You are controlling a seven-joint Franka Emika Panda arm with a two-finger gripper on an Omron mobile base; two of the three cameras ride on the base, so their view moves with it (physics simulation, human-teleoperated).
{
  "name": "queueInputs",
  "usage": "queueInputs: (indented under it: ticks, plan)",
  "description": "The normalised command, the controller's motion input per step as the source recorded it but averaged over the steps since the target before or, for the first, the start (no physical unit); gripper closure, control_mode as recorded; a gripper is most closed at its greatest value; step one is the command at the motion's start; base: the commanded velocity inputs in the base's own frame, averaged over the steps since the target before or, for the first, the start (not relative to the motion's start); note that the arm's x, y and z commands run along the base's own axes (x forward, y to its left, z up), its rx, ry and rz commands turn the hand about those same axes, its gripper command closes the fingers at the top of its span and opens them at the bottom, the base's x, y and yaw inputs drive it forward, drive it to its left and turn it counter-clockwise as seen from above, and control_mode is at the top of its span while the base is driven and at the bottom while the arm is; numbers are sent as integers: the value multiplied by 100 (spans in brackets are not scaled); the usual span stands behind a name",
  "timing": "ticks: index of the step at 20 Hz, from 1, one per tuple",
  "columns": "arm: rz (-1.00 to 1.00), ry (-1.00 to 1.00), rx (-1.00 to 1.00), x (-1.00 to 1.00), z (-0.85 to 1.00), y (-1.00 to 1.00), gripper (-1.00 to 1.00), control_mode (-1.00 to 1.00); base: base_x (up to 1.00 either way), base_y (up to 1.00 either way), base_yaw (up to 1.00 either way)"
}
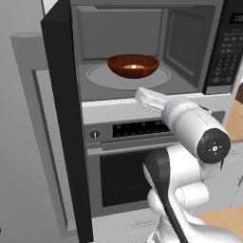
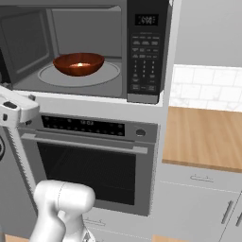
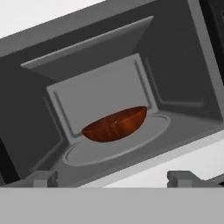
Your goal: Open the microwave, place the bowl with waffle inside the microwave, then close the microwave door and turn it on.
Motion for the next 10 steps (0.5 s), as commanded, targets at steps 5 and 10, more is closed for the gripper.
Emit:
queueInputs:
  ticks: [5,10]
  plan:
    - [0,-23,-12,37,-63,0,-100,-100,0,0,0]
    - [0,-22,-11,39,-63,0,-100,-100,0,0,0]
